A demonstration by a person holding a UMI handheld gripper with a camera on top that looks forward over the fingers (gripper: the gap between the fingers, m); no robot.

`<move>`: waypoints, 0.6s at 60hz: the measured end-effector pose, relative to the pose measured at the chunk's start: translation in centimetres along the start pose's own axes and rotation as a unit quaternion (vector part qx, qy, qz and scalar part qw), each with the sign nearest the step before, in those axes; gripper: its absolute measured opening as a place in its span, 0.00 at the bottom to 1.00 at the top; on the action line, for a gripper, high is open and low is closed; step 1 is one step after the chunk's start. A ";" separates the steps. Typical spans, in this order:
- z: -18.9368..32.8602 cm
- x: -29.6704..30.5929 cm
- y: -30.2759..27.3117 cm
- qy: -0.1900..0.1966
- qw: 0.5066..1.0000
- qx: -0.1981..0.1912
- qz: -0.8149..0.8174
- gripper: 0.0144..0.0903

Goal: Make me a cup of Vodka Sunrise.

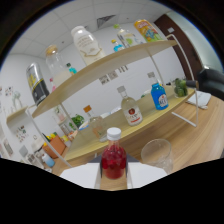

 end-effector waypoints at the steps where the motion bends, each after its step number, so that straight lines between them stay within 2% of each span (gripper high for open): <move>1: 0.0 -0.2 -0.3 -0.007 1.000 0.003 0.025 0.27; 8: -0.1 -1.5 -2.2 -0.060 0.979 0.018 0.195 0.27; 15: -0.1 -2.7 -3.9 -0.115 0.927 0.025 0.355 0.27; 24: -0.3 -2.7 -5.3 -0.162 0.838 0.033 0.520 0.26; 36: -0.8 -1.4 -6.4 -0.214 0.691 0.033 0.690 0.26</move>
